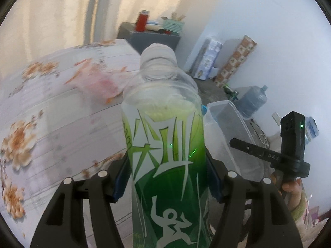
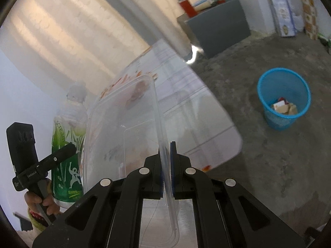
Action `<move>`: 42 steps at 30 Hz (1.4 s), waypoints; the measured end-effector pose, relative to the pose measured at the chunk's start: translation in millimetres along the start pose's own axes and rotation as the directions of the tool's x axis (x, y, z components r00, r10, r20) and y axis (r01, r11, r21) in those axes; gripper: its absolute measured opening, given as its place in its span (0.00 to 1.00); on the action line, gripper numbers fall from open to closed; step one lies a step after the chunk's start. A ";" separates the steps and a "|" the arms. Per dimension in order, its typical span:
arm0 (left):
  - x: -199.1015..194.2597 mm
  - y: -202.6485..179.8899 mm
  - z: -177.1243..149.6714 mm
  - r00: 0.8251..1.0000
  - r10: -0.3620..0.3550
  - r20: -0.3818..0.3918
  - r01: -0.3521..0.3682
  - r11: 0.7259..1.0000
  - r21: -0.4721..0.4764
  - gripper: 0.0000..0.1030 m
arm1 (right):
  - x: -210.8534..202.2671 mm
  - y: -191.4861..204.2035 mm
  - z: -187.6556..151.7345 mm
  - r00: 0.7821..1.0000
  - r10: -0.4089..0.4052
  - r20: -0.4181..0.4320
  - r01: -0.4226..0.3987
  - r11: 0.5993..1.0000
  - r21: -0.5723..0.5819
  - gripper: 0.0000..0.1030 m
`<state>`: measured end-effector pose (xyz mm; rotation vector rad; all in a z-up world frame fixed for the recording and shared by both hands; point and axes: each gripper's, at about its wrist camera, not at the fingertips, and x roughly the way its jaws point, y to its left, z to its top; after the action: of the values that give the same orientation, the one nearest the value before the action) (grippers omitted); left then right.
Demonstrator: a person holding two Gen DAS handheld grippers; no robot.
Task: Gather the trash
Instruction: 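Carry the green bottle and clear container to the blue wastebasket and release both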
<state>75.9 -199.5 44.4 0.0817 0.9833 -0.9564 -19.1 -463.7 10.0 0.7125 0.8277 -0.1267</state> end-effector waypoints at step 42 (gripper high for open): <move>494.4 -159.0 155.6 0.844 -0.108 -0.525 0.049 0.991 -0.125 0.65 | 46.8 -333.5 111.2 0.918 -0.397 0.002 0.356 0.824 0.442 0.09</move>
<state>163.9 -688.0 -173.5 0.2272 1.5621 -0.9743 -40.1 -780.1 -148.8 0.9456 0.8512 -0.7201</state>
